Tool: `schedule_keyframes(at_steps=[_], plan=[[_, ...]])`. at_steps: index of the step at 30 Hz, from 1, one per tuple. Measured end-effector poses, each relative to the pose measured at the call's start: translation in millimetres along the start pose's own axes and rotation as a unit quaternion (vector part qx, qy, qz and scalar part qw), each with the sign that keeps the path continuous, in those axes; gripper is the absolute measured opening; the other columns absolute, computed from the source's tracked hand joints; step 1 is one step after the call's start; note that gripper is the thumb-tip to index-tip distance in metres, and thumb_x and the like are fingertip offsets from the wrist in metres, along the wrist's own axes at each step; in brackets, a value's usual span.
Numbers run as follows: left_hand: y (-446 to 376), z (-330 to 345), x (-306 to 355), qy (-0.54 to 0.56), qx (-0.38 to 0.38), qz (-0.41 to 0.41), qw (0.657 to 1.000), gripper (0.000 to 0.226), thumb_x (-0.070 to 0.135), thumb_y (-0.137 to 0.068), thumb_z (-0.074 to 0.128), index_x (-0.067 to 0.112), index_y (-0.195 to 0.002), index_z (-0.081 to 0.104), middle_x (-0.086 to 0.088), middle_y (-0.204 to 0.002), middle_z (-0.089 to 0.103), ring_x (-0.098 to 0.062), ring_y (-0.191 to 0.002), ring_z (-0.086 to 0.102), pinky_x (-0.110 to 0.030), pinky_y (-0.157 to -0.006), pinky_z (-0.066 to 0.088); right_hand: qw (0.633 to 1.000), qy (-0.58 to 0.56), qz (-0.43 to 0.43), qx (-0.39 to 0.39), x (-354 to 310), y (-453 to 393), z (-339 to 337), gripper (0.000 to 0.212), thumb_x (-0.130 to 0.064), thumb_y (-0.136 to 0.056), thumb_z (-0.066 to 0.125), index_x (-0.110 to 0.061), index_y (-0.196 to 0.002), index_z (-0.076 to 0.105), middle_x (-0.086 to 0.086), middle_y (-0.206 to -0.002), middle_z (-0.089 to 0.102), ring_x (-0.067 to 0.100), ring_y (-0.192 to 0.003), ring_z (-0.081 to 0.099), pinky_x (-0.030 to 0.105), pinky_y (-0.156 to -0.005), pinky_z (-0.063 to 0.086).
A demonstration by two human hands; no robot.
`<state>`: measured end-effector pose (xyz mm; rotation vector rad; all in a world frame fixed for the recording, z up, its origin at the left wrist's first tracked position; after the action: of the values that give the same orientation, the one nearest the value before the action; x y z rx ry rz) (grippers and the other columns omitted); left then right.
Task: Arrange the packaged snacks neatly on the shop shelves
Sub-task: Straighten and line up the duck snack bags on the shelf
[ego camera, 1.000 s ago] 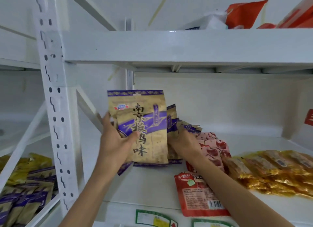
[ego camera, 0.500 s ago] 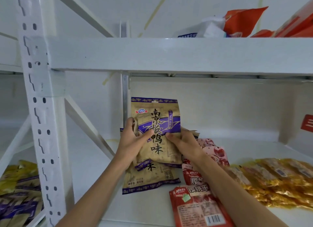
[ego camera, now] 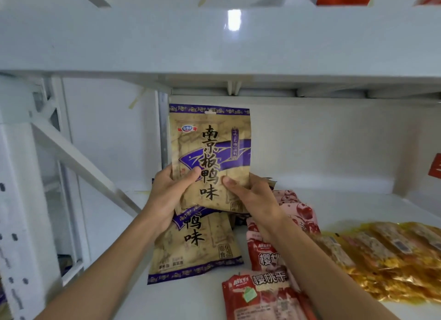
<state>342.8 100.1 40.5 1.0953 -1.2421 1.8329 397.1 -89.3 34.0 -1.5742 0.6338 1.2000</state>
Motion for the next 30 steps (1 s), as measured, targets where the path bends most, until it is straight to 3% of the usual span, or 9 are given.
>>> schedule_keyframes(at_steps=[2, 6, 10, 18, 24, 30], plan=[[1.7, 1.2, -1.9, 0.001, -0.025, -0.008, 1.0, 0.046, 0.038, -0.085, 0.075, 0.011, -0.122, 0.069, -0.009, -0.112, 0.079, -0.025, -0.102, 0.077, -0.036, -0.083, 0.063, 1.0, -0.02, 0.004, 0.013, 2.8, 0.3, -3.2, 0.025, -0.03, -0.093, 0.076, -0.017, -0.114, 0.071, -0.002, -0.106, 0.081, 0.016, -0.099, 0.078, 0.035, -0.087, 0.063], [5.9, 4.4, -5.4, -0.026, -0.048, -0.02, 0.998, 0.034, 0.034, -0.092, 0.073, 0.012, -0.118, 0.072, -0.008, -0.112, 0.079, -0.027, -0.105, 0.076, -0.043, -0.096, 0.058, 1.0, -0.015, 0.002, 0.019, 2.9, 4.7, -9.7, 0.032, -0.032, -0.095, 0.073, -0.014, -0.121, 0.069, 0.0, -0.109, 0.08, 0.019, -0.101, 0.077, 0.037, -0.087, 0.063], [7.9, 6.9, 4.4, -0.064, -0.062, 0.024, 0.996, 0.025, 0.028, -0.093, 0.075, 0.012, -0.111, 0.075, -0.007, -0.107, 0.081, -0.026, -0.101, 0.077, -0.041, -0.092, 0.06, 1.0, 0.005, -0.025, 0.015, -6.0, 7.0, -14.1, 0.031, -0.033, -0.096, 0.072, -0.015, -0.121, 0.07, 0.0, -0.111, 0.08, 0.018, -0.103, 0.077, 0.037, -0.09, 0.062], [9.5, 9.7, 0.0, -0.056, -0.087, 0.035, 0.994, 0.05, 0.04, -0.077, 0.082, 0.012, -0.118, 0.074, -0.007, -0.113, 0.079, -0.027, -0.108, 0.075, -0.051, -0.104, 0.054, 0.998, 0.025, -0.049, 0.037, -7.5, 10.4, -13.4, 0.036, -0.039, -0.094, 0.073, -0.017, -0.122, 0.067, 0.001, -0.112, 0.08, 0.02, -0.104, 0.076, 0.048, -0.095, 0.061], [10.9, 9.7, -0.8, -0.021, -0.068, 0.02, 0.997, 0.048, 0.038, -0.076, 0.082, 0.01, -0.114, 0.075, -0.009, -0.111, 0.08, -0.027, -0.107, 0.075, -0.055, -0.108, 0.051, 0.997, 0.006, -0.067, 0.027, -16.8, 14.7, -8.4, 0.038, -0.037, -0.095, 0.071, -0.012, -0.122, 0.064, 0.006, -0.113, 0.079, 0.024, -0.104, 0.077, 0.047, -0.09, 0.063], [10.9, 14.8, -2.6, -0.003, -0.079, -0.014, 0.997, 0.044, 0.051, -0.094, 0.059, 0.018, -0.119, 0.075, -0.002, -0.118, 0.078, -0.019, -0.115, 0.072, -0.049, -0.113, 0.047, 0.992, 0.008, -0.094, 0.084, -18.7, 13.0, -17.8, 0.033, -0.031, -0.097, 0.071, -0.01, -0.121, 0.062, 0.004, -0.111, 0.079, 0.019, -0.102, 0.077, 0.041, -0.085, 0.065]])
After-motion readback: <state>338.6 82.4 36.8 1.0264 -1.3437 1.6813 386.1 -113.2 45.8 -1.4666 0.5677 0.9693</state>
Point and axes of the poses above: each hand's wrist, its own y-axis away from the middle knuckle, its own z-axis out of the palm, x = y × z, the point moved 8 cm from there along -y, towards the middle knuckle
